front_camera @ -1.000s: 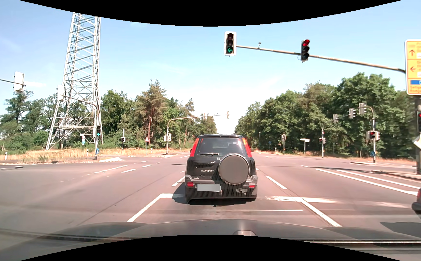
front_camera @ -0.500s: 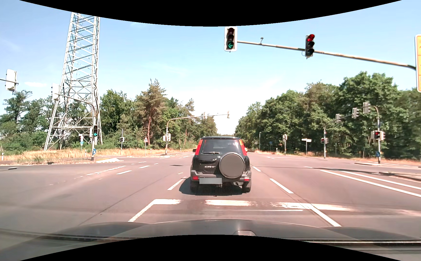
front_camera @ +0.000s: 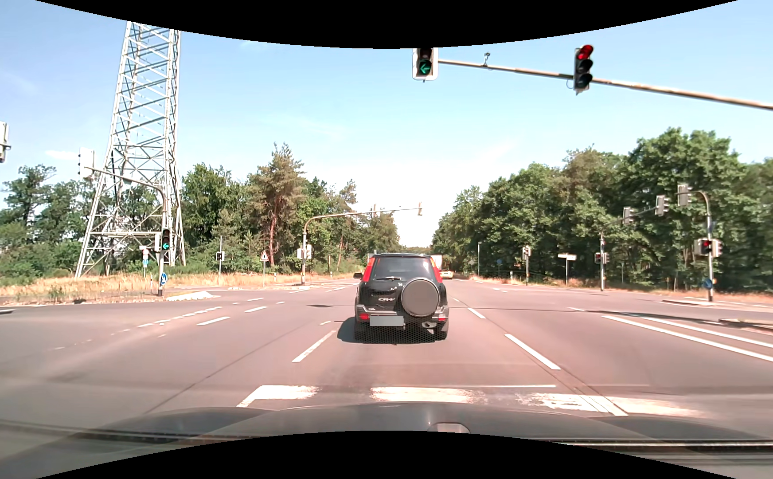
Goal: Follow the waypoints while adhering to traffic rules and regulations
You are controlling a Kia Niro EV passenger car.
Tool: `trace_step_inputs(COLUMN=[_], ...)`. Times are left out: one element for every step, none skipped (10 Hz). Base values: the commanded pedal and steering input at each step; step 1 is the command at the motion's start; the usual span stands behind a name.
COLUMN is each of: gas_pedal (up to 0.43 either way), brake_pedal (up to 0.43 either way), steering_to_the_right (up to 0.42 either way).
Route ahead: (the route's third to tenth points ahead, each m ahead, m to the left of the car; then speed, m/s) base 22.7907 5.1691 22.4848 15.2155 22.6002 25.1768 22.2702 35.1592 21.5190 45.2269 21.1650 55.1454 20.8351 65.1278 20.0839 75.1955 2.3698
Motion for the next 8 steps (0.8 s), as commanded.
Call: trace_step_inputs(gas_pedal=[0.248, 0.248, 0.248, 0.248, 0.248, 0.248, 0.248, 0.248], brake_pedal=[0.0, 0.0, 0.0, 0.0, 0.0, 0.0, 0.0, 0.0], steering_to_the_right=[-0.012, -0.012, -0.012, -0.012, -0.011, -0.01, -0.01, -0.01])
